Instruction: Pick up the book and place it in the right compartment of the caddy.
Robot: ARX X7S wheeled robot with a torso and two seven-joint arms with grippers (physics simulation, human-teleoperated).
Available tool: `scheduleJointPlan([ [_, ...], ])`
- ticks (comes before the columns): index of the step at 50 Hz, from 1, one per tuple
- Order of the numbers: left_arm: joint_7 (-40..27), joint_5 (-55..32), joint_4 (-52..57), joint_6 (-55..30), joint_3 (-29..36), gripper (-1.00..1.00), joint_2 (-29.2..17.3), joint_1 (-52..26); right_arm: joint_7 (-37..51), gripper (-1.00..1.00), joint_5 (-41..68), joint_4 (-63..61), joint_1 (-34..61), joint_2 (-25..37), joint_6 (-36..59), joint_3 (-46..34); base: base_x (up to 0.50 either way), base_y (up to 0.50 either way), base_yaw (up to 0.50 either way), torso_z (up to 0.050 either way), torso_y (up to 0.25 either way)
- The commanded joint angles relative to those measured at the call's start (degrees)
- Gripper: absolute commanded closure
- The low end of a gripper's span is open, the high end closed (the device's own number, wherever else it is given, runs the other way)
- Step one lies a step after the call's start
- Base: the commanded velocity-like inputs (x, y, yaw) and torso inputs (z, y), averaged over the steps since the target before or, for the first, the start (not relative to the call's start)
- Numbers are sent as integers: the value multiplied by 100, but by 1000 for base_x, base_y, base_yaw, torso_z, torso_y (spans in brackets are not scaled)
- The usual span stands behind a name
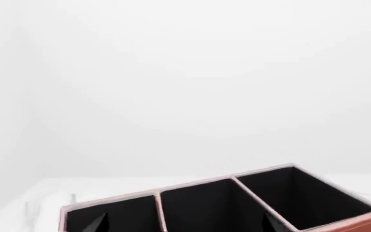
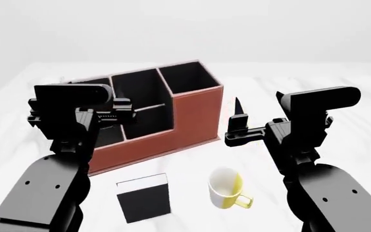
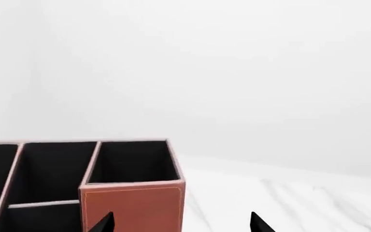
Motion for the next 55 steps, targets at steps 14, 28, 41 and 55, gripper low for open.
scheduleJointPlan([
  [14,-83,-116,5,-16,-1,-100,-63,-60,74,-100,17,-16,53,85,-2,-138,500,0,0,0,1],
  [28,-122,-176,11,7,-21,-100,-98,-24,107,-100,26,-1,21,118,-62,-200,500,0,0,0,1],
  [41,-154,-235,-8,19,-11,-100,-124,-19,224,-100,10,-3,96,158,91,-244,38,0,0,0,1],
  [55,-192,-301,19,-44,-9,-100,-168,-75,-201,-100,1223,-769,1241,441,2758,-191,0,0,0,0,0],
])
